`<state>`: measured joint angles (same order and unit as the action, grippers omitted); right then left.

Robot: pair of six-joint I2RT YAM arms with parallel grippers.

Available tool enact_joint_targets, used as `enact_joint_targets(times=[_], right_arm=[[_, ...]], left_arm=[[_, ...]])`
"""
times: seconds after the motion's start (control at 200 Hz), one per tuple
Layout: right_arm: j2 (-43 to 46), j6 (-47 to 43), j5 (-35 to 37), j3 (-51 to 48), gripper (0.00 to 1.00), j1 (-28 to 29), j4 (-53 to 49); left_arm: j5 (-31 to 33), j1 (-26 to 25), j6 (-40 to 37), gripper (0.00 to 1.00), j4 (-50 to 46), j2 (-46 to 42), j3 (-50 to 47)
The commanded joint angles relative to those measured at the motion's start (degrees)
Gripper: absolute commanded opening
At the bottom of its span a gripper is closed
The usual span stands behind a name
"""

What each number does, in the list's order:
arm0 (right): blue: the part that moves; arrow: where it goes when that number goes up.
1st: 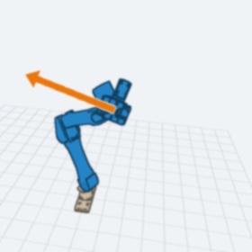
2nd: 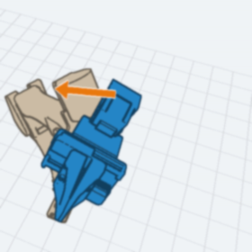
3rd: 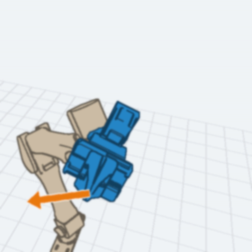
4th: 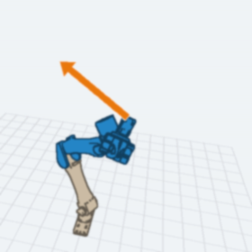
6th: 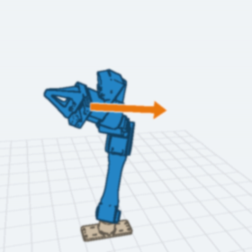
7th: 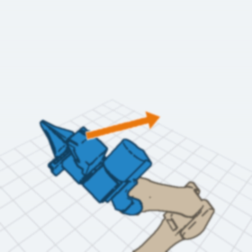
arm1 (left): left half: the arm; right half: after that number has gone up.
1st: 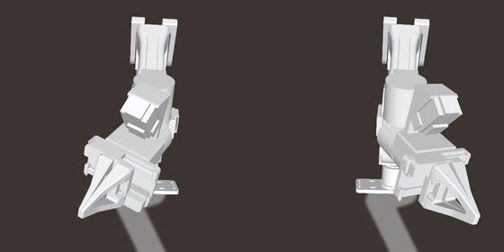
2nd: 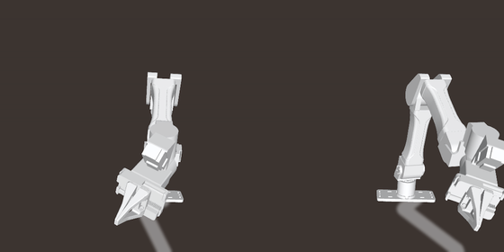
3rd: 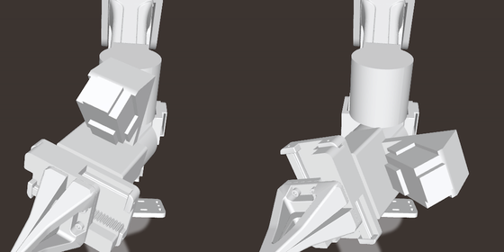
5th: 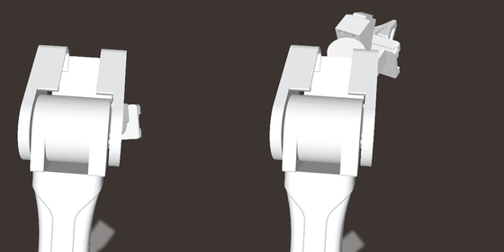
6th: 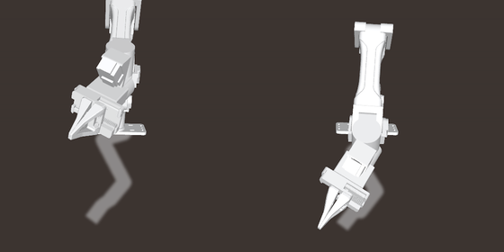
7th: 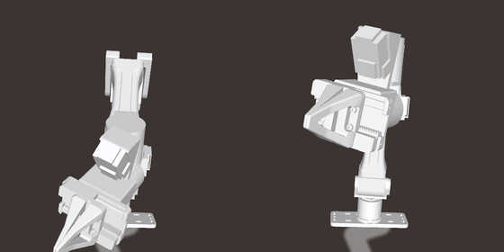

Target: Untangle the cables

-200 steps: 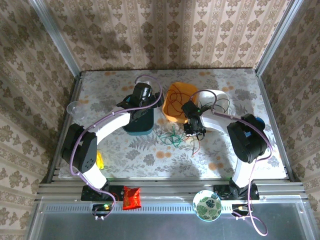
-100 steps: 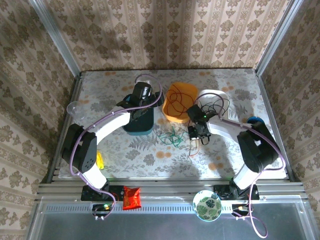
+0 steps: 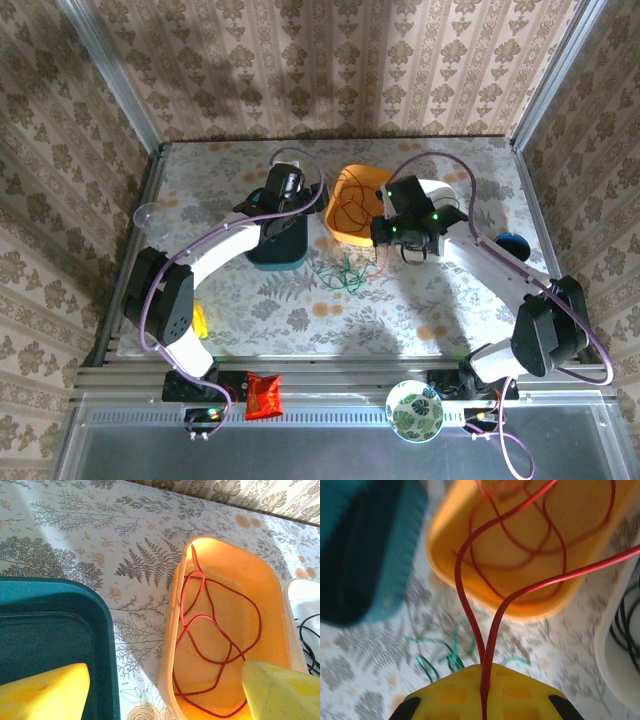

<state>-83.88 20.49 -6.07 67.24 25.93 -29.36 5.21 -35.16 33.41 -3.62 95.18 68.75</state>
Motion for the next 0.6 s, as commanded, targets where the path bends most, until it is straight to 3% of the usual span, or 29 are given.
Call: enact_joint_targets(times=[0.0, 0.435, 0.485, 0.545, 0.595], right_arm=[[-5.3, 4.25, -3.6, 5.15, 0.0, -2.52, 2.79], [-31.43, 14.23, -2.43, 25.89, 0.01, -8.72, 7.14], [-33.11, 14.69, -2.41, 26.99, 0.08, -8.77, 7.3], [-34.34, 15.39, -2.46, 28.07, 0.3, -8.72, 6.42], [-34.07, 15.44, -2.33, 28.1, 0.4, -8.48, 5.96]], left_arm=[[0.28, -0.18, 0.25, 0.81, 0.38, -1.63, -1.49], [0.26, -0.18, -0.4, 0.81, 0.32, -3.42, -3.15], [0.07, -0.18, -0.84, 0.81, 0.35, -3.37, -3.11], [-0.28, -0.17, -1.9, 0.81, 0.37, -3.42, -3.0], [-0.69, -0.18, -3.28, 0.82, 0.07, -3.5, -2.79]])
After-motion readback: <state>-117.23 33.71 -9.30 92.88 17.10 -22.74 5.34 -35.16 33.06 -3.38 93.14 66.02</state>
